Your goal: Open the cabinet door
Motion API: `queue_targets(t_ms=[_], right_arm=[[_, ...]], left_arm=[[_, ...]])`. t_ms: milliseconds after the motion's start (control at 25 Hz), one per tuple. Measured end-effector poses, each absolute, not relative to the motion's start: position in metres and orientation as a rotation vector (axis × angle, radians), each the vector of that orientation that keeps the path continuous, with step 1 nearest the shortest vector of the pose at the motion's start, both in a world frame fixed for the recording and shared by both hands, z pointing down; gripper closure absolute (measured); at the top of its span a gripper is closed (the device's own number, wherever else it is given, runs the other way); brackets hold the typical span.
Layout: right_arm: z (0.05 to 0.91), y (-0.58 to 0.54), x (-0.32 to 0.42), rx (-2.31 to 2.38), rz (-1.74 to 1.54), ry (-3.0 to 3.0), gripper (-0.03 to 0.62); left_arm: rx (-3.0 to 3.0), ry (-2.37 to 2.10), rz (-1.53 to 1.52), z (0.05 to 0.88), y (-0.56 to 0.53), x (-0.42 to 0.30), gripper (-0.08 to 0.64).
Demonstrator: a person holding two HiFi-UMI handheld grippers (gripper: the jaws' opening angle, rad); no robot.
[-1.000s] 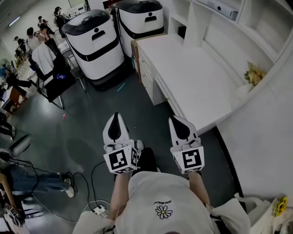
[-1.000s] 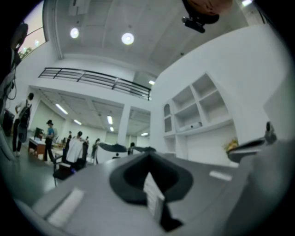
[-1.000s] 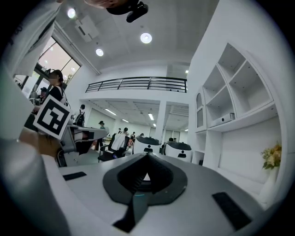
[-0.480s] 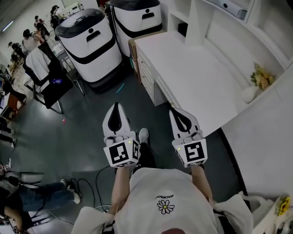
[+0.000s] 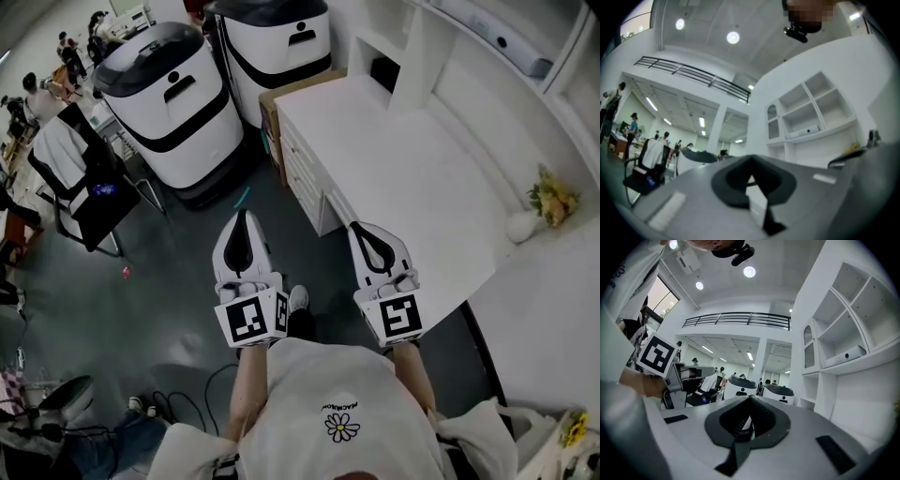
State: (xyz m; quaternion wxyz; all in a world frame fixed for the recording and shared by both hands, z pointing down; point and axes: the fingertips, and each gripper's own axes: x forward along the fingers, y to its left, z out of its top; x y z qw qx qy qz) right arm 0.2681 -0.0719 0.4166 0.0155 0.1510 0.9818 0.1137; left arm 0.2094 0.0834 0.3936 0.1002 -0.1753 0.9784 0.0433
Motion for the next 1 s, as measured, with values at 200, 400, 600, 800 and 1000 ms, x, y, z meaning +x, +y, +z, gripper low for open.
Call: queue_targets(t_ms=[200, 400, 600, 800, 1000], right_arm=[[0.409, -0.076, 0.193, 0.42, 0.358, 3.066, 0.592], [0.415, -0.078, 0.12, 0.368, 0.395, 3.081, 0.592], [0.418, -0.08, 0.07, 0.339, 0.42, 3.104, 0.592], [0.434, -0.086, 0.048, 0.354, 0.449, 3.178, 0.592], [0.435, -0.104, 0.02, 0.375, 0.381, 3.16, 0.592]], left_arm=[[-0.567, 2.848, 0.115, 0.375, 0.08, 0.132, 0.554], [-0.623, 2.818, 0.119, 0.375, 0.079, 0.061, 0.554], [-0.689, 2.85, 0.122, 0.386, 0.068, 0.008, 0.554], [-0.734, 2.902, 0.163, 0.404, 0.051, -0.019, 0.554], [-0.726, 2.896, 0.166, 0.404, 0.025, -0.042, 0.554]])
